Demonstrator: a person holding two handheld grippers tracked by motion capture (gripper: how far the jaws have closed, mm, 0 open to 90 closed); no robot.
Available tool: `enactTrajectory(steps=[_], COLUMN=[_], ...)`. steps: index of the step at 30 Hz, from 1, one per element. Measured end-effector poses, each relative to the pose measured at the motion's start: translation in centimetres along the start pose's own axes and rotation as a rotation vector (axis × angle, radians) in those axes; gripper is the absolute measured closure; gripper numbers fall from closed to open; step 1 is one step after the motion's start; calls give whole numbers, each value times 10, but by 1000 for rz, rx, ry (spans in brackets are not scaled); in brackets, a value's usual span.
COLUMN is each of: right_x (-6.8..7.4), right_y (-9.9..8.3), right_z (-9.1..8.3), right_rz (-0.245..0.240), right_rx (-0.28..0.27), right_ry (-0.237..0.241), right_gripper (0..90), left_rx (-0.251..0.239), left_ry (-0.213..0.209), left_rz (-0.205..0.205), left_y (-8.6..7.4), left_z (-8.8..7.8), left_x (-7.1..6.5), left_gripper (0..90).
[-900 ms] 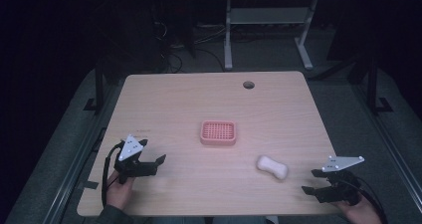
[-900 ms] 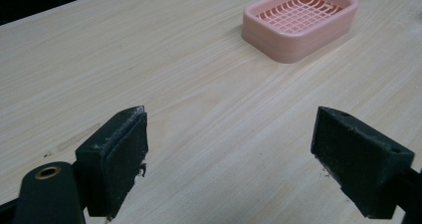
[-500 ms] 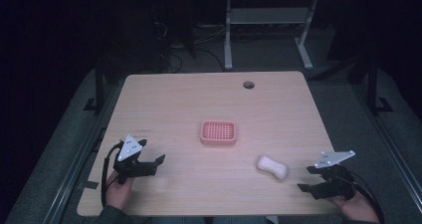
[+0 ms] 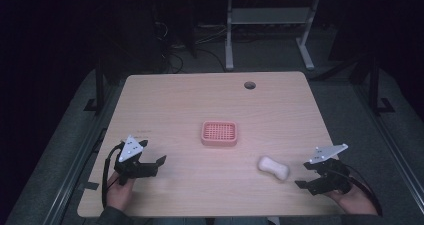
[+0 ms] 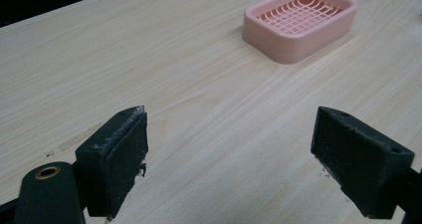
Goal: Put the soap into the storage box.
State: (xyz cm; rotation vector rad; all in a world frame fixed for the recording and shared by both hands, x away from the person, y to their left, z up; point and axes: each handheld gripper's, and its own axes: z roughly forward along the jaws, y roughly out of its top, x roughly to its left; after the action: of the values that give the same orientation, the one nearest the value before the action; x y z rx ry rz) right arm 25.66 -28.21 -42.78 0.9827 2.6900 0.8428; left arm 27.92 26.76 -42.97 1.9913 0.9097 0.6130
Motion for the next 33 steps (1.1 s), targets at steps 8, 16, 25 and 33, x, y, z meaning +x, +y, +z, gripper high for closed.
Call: enactTrajectory(steps=[8,16,25,33], right_x=[4,9,11,11], right_y=[17,30,46,60], right_z=[3,14,23,39], right_rz=[-40,-71,-108,-144], right_rx=[18,53,88,111], right_ry=[7,20,22,24], right_gripper=[277,277,279,284], left_rx=[-3,-1,2,2], left_ry=[-2,-2,-5,-5], left_rz=[-1,4,5,6], left_y=[1,1,1,1], left_z=[0,1,3,3], left_x=[-1,-2,-3,-2], left_gripper=[146,146,146,146])
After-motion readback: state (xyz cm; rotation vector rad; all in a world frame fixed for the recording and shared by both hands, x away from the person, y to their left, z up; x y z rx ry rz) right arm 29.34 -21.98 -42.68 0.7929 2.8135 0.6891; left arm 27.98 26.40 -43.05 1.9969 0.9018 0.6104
